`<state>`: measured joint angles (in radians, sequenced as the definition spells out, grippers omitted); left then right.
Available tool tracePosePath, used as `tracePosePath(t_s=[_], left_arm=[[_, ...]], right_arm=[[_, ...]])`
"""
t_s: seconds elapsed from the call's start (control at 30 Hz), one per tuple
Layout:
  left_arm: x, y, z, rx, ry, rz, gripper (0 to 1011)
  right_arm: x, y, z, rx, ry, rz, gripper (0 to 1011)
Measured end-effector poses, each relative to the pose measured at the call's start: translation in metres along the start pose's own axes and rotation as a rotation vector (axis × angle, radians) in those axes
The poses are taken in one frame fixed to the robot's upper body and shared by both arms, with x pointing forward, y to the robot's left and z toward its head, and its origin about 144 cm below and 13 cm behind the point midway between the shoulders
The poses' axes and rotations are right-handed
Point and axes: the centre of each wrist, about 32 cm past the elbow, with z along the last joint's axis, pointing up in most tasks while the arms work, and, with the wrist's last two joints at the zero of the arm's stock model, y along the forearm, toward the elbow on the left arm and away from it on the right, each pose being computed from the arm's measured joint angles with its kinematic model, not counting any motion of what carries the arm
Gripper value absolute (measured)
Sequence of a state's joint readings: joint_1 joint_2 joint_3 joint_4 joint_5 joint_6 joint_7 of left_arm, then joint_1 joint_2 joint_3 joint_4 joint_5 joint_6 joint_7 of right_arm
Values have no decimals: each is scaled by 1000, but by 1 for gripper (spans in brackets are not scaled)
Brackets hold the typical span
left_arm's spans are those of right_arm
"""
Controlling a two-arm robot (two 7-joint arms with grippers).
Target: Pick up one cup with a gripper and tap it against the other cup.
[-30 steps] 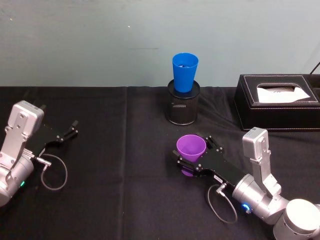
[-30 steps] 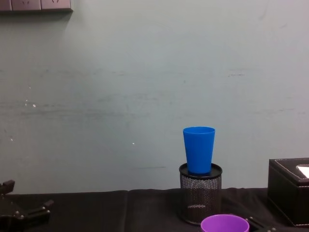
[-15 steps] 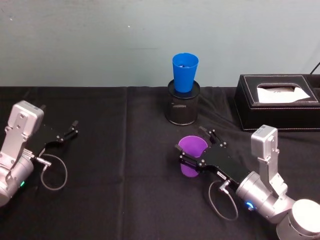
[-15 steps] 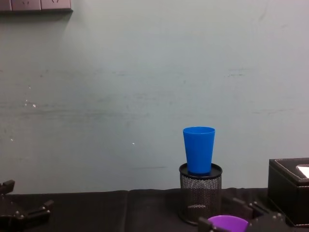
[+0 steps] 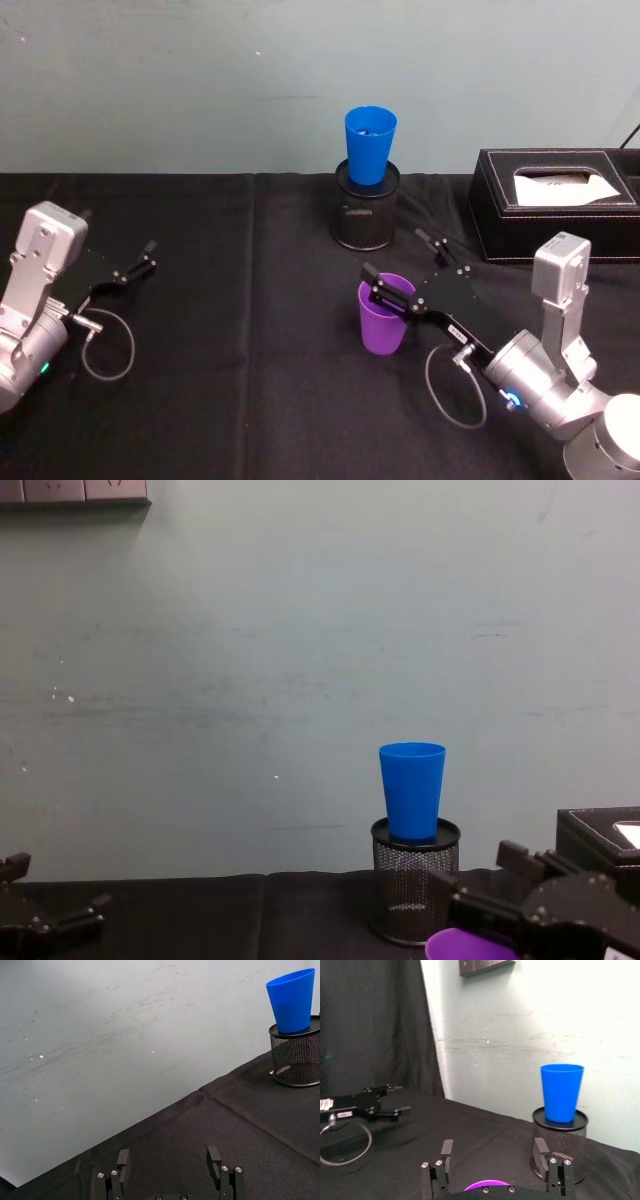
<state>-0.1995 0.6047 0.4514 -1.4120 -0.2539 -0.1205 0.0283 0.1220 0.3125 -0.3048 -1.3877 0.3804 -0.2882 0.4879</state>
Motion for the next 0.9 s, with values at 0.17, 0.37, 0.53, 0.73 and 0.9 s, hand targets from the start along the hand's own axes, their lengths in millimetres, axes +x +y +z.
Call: tracePosePath(t_s=[0.17,0.37,0.53,0.73,0.9], left_arm=[[0,0,0,0,0,0,1000],[0,0,0,0,0,0,1000],[0,0,0,0,0,0,1000],[0,0,0,0,0,0,1000],[0,0,0,0,0,0,1000]], right_arm=[[1,-1,5,4,4,-46,1000],[3,-1,8,0,5,-112,1002],[4,0,10,-23,-4,-181,1000],[0,4,10,-62,-18,-278,1000],[-2,9,9,-90,-25,-380,1002]])
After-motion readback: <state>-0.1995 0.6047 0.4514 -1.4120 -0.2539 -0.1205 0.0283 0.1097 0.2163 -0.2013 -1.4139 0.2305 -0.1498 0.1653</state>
